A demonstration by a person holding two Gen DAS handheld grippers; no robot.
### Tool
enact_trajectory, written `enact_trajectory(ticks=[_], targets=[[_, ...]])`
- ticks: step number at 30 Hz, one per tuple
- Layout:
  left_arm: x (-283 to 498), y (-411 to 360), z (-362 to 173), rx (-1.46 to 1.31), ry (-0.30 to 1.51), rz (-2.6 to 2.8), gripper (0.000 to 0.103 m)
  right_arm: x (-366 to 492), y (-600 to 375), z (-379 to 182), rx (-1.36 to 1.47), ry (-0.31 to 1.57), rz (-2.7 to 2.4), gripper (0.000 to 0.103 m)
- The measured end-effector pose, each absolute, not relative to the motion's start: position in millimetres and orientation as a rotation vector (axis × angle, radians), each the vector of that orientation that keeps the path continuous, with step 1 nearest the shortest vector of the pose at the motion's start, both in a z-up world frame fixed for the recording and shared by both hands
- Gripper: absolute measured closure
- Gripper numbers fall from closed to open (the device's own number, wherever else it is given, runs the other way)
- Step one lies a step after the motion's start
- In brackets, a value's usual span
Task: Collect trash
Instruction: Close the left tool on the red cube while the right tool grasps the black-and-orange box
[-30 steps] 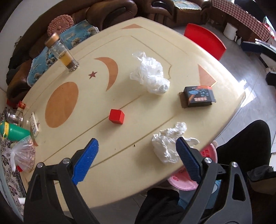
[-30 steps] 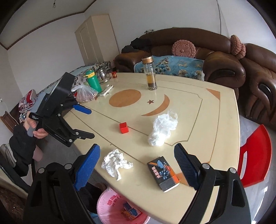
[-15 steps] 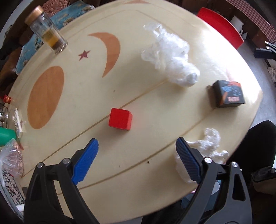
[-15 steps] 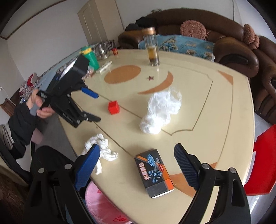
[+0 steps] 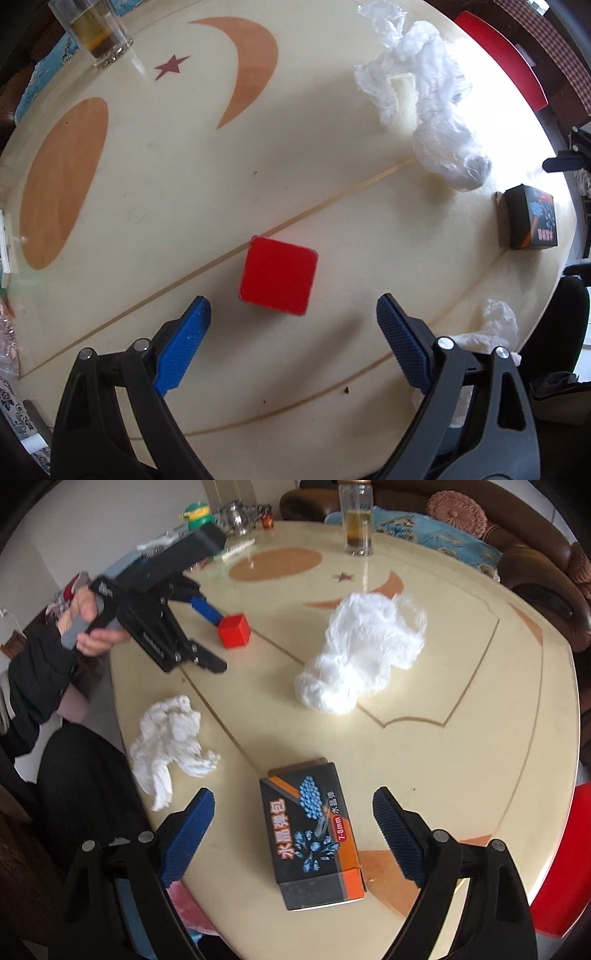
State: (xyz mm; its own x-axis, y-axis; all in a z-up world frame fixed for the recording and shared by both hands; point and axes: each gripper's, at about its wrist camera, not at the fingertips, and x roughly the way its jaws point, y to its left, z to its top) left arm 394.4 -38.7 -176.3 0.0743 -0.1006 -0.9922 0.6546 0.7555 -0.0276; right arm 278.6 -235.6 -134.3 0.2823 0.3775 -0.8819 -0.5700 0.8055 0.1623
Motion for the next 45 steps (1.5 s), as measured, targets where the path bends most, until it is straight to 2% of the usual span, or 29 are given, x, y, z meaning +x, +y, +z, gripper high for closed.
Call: enact_trajectory(ticks=[21, 24, 27, 29, 32, 38, 40, 45], targets=[[403.4, -48.5, -173.2, 0.584, 1.321, -0.676, 0.015, 281.9, -237.3, -168.0, -0.205, 1.186, 0.678, 0.018], [408.4, -46.2, -171.7, 0.583, 1.313, -0.681, 0.019, 283.0, -238.8, -168.2, -0.211, 1.177, 0.682, 0.018], [414.6, -49.8, -167.7, 0.576, 1.304, -0.681, 0.028, 278.8, -235.5, -169.2, -0.251, 1.165, 0.672, 0.019], [419.1, -50.0, -165.8, 0.574, 1.303, -0.681, 0.031, 276.3, -233.0, -169.6, -0.285, 1.157, 0.657, 0.021], [422.0, -48.3, -162.6, 0.578, 1.300, -0.686, 0.035, 273.9, -232.3, -169.6, -0.308, 1.147, 0.633, 0.031], [417.0, -54.5, -163.2, 0.576, 1.298, -0.684, 0.038, 269.1, -230.5, -170.3, -0.369, 1.124, 0.590, 0.044], [414.1, -57.5, -163.7, 0.579, 1.295, -0.687, 0.041, 269.7, -232.2, -169.5, -0.357, 1.121, 0.575, 0.051], [408.6, -63.3, -164.7, 0.583, 1.296, -0.687, 0.049, 269.9, -231.5, -172.2, -0.336, 1.120, 0.550, 0.051]])
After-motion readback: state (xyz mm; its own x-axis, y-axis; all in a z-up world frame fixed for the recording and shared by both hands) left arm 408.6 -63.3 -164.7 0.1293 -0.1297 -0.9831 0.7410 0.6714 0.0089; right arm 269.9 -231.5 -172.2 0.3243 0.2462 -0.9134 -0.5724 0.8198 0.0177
